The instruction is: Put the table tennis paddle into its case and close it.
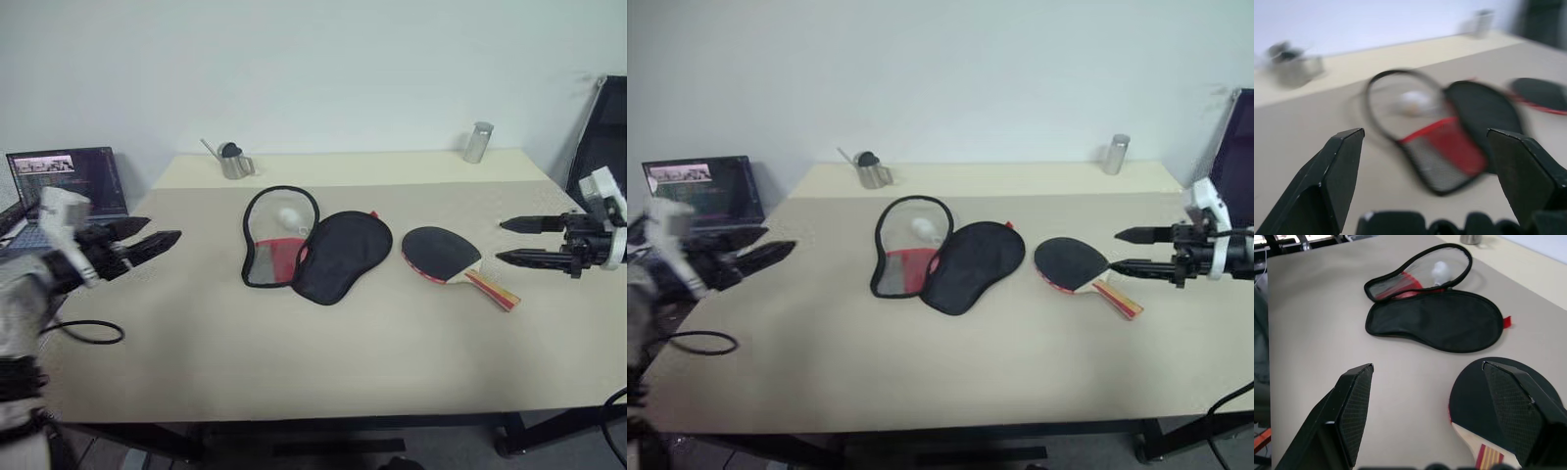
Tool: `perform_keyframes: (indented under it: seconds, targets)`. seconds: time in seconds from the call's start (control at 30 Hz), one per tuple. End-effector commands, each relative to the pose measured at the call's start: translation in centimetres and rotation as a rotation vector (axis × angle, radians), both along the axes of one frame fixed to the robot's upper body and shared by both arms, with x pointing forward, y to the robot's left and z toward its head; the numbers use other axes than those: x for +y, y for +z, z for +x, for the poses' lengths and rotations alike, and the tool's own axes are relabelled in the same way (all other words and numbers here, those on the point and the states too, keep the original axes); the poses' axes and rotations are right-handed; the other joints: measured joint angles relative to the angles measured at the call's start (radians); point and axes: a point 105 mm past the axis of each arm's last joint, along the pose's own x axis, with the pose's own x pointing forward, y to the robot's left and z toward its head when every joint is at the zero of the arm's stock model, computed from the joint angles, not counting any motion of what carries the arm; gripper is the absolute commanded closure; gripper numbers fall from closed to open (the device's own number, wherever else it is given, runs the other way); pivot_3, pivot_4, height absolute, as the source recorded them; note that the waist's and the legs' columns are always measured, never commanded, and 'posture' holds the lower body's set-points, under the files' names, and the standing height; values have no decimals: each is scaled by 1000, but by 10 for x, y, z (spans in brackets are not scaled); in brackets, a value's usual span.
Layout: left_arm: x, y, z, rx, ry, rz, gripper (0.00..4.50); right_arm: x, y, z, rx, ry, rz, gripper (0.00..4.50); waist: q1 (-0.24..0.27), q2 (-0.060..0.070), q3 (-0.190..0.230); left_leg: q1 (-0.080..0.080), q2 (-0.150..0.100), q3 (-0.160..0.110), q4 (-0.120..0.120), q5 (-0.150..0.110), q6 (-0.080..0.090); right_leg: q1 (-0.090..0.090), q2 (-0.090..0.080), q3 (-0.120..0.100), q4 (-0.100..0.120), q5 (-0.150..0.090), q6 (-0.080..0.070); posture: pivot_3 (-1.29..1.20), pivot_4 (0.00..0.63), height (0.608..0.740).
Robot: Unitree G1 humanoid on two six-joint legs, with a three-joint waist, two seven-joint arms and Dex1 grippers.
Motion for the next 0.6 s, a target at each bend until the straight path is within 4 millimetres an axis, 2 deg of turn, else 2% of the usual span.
perform_keyframes:
  seconds: [0.03, 0.13, 0.23, 0.33, 0.53, 0.6]
  targets:
    - [-5, -8, 34, 47, 108, 16, 121, 4, 12, -7, -58, 8, 11, 610, 4, -1, 0, 0, 0, 0, 0, 0, 0, 0, 0, 0, 0, 0, 0, 0, 150, 740]
    - [-16, -26, 55, 138, 148, 34, 121, 7, 11, -12, -54, 9, 11, 610, 5, -3, 1, -2, 0, 0, 0, 2, -3, -1, 0, 0, -2, 0, 0, 0, 150, 740]
    - [-45, -46, 66, 202, 63, 2, 121, 7, 6, -15, -44, -14, 8, 610, 1, -3, 1, -5, -1, 3, 0, 2, -3, -6, 0, 1, -2, 0, 1, 0, 150, 740]
    - [-59, -66, 75, 272, 82, -19, 121, 6, 4, -20, -38, -32, 8, 610, -1, -3, 1, -10, 0, 4, 1, 2, -3, -13, 0, 2, -1, 0, 1, 0, 150, 740]
    - [-75, -105, 78, 372, 135, -3, 121, 2, 3, -27, -39, -73, -3, 610, 0, -4, 1, -11, 0, 4, 1, 2, -3, -13, 0, 2, 1, 0, 1, 0, 150, 740]
    - [-80, -111, 78, 384, 129, -1, 121, 2, 3, -28, -39, -76, -3, 610, 3, -5, 0, -9, 0, 4, 1, 2, -3, -11, 0, 2, 1, 0, 1, 0, 150, 740]
